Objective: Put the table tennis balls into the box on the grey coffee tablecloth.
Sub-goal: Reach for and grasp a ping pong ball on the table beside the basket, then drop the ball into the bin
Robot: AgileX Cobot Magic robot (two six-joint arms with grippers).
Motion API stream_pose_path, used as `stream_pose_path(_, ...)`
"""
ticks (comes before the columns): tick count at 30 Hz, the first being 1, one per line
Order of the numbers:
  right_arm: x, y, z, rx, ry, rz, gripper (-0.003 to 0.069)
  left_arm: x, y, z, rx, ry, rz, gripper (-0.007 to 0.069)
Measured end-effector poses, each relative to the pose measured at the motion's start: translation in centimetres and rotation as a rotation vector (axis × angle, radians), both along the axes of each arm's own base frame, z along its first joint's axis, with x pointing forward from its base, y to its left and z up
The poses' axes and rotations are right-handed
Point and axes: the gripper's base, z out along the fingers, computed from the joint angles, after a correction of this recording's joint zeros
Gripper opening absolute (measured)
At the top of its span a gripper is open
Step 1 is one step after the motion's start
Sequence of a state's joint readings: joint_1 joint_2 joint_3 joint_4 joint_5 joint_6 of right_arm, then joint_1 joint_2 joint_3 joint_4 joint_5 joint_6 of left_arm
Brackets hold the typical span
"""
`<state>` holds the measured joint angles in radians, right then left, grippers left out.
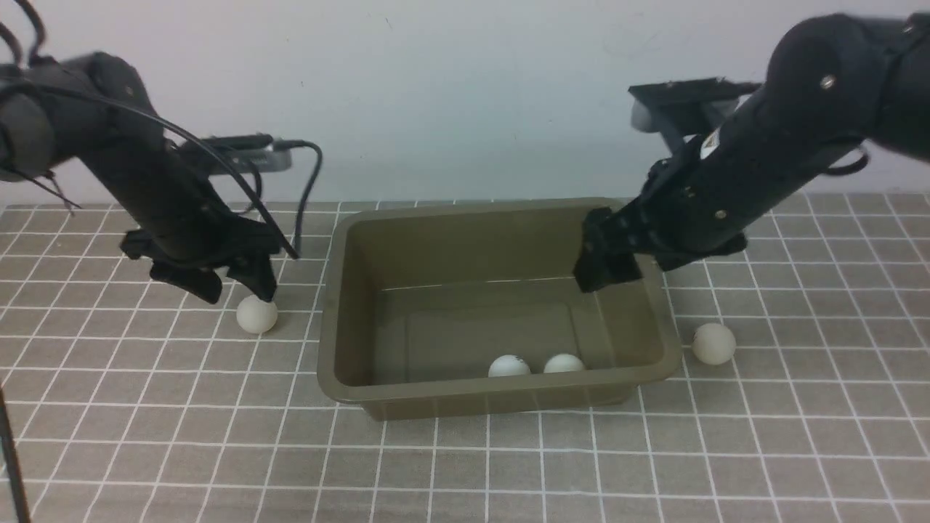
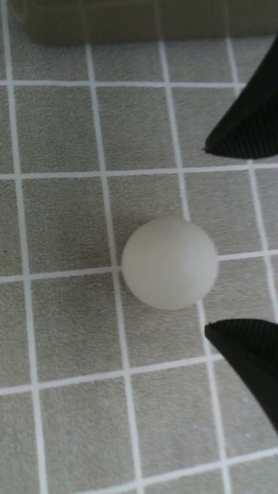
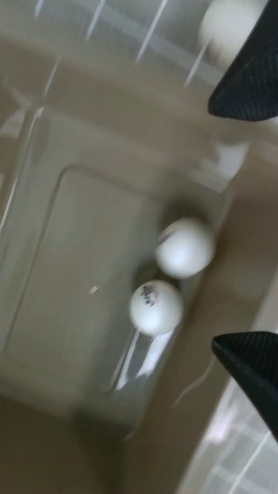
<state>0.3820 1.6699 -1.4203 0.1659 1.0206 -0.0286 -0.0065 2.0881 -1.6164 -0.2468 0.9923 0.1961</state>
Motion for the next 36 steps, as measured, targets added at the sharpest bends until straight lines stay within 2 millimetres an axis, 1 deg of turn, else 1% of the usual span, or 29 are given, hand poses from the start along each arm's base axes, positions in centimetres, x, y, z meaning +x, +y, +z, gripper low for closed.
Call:
stream_pose_path(1,-0.3,-0.4,0.5,-0.029,-0.012,-0.005,0.0676,0.3,-0.1,-0.6,0.002,-0.008,0.002,0.0536)
stream_pose_path(2,-0.9,-1.1,1.6,-0.072,-0.044,-0.016,0.0658,0.6,-0.2,-1.2,0.005,-0.017,0.004,0.0544)
stream_pose_path(3,-1.0,-1.2,1.8,-0.068,-0.048,-0.02,0.0655,0.7,-0.2,-1.3,0.006,-0.02,0.004,0.0545)
stream_pose_path(4,-1.4,-1.9,2.7,-0.103,-0.079,-0.036,0.0636,0.9,-0.2,-1.9,0.011,-0.025,0.006,0.0544)
stream_pose_path(5,-1.7,-2.5,3.4,-0.139,-0.105,-0.048,0.0623,1.1,-0.2,-2.3,0.017,-0.038,0.008,0.054)
stream_pose_path(6,-2.2,-3.8,4.6,-0.177,-0.134,-0.096,0.0584,1.4,-0.3,-3.1,0.022,-0.04,0.009,0.0521)
stream_pose_path(7,-2.4,-4.6,5.1,-0.189,-0.144,-0.122,0.0567,1.4,-0.3,-3.3,0.024,-0.039,0.009,0.0501)
stream_pose_path(8,-2.4,-4.8,5.2,-0.192,-0.145,-0.129,0.0567,1.4,-0.2,-3.5,0.024,-0.035,0.009,0.0495)
stream_pose_path(10,-2.4,-7.0,5.7,-0.206,-0.137,-0.213,0.0515,1.4,-0.2,-4.2,0.029,-0.014,0.005,0.0367)
stream_pose_path(11,-2.3,-7.8,5.7,-0.206,-0.126,-0.244,0.0499,1.4,-0.2,-4.3,0.031,-0.009,0.003,0.0346)
stream_pose_path(15,-1.8,-11.4,4.8,-0.147,-0.073,-0.382,0.0447,1.0,-0.1,-4.0,0.042,0.048,-0.025,0.0346)
stream_pose_path(17,-1.5,-12.7,3.5,-0.099,-0.022,-0.433,0.0437,0.9,-0.1,-2.5,0.047,0.068,-0.043,0.0346)
stream_pose_path(18,-1.1,-13.0,2.4,-0.074,0.009,-0.444,0.0439,1.0,-0.3,-0.7,0.044,0.054,-0.053,0.0346)
stream_pose_path(19,-1.1,-13.0,2.3,-0.071,0.014,-0.444,0.044,0.9,-0.3,-0.5,0.044,0.05,-0.053,0.0346)
stream_pose_path(20,-0.3,-12.9,0.3,-0.046,0.06,-0.444,0.0451,1.0,-0.7,2.5,0.04,-0.003,-0.067,0.0346)
stream_pose_path(21,0.1,-12.8,-0.6,-0.033,0.08,-0.442,0.0459,0.8,-1.1,4.4,0.034,-0.042,-0.075,0.0346)
stream_pose_path(22,0.4,-12.7,-1.3,-0.028,0.096,-0.441,0.0463,0.8,-1.6,5.8,0.027,-0.073,-0.086,0.0346)
stream_pose_path(23,1.1,-12.5,-2.5,-0.006,0.115,-0.438,0.0473,0.5,-2.4,7.7,0.009,-0.116,-0.103,0.0346)
stream_pose_path(24,1.7,-12.3,-3.6,0.007,0.13,-0.437,0.0482,0.3,-3.3,9.1,-0.014,-0.151,-0.118,0.0346)
stream_pose_path(26,2.9,-12.0,-5.7,0.021,0.155,-0.435,0.0495,-0.4,-5.6,11.4,-0.057,-0.212,-0.171,0.0346)
stream_pose_path(27,3.5,-11.8,-6.8,0.025,0.166,-0.435,0.0499,-0.7,-6.6,11.9,-0.069,-0.227,-0.198,0.0346)
stream_pose_path(29,4.3,-11.5,-8.7,0.03,0.188,-0.433,0.0504,-1.2,-9.2,11.7,-0.084,-0.221,-0.267,0.0346)
stream_pose_path(30,4.6,-11.4,-9.4,0.026,0.197,-0.425,0.0505,-1.3,-10.1,11.5,-0.087,-0.214,-0.289,0.0346)
stream_pose_path(31,4.7,-11.3,-9.6,0.024,0.195,-0.421,0.0505,-1.4,-10.5,11.3,-0.087,-0.208,-0.299,0.0346)
stream_pose_path(32,5.0,-10.9,-10.7,0.013,0.208,-0.4,0.0506,-1.4,-12.2,10.1,-0.088,-0.18,-0.335,0.0346)
stream_pose_path(33,5.2,-10.5,-11.6,0.005,0.215,-0.383,0.0507,-1.4,-13.1,9.3,-0.082,-0.162,-0.357,0.0346)
stream_pose_path(34,5.4,-10.3,-12.0,0.003,0.217,-0.378,0.0507,-1.5,-13.8,8.8,-0.077,-0.152,-0.372,0.0346)
stream_pose_path(35,5.5,-9.8,-12.7,0.001,0.221,-0.366,0.0507,-1.5,-14.9,7.5,-0.063,-0.122,-0.388,0.0358)
stream_pose_path(36,5.6,-9.8,-12.7,0.002,0.221,-0.365,0.0507,-1.5,-14.9,7.5,-0.063,-0.122,-0.388,0.0358)
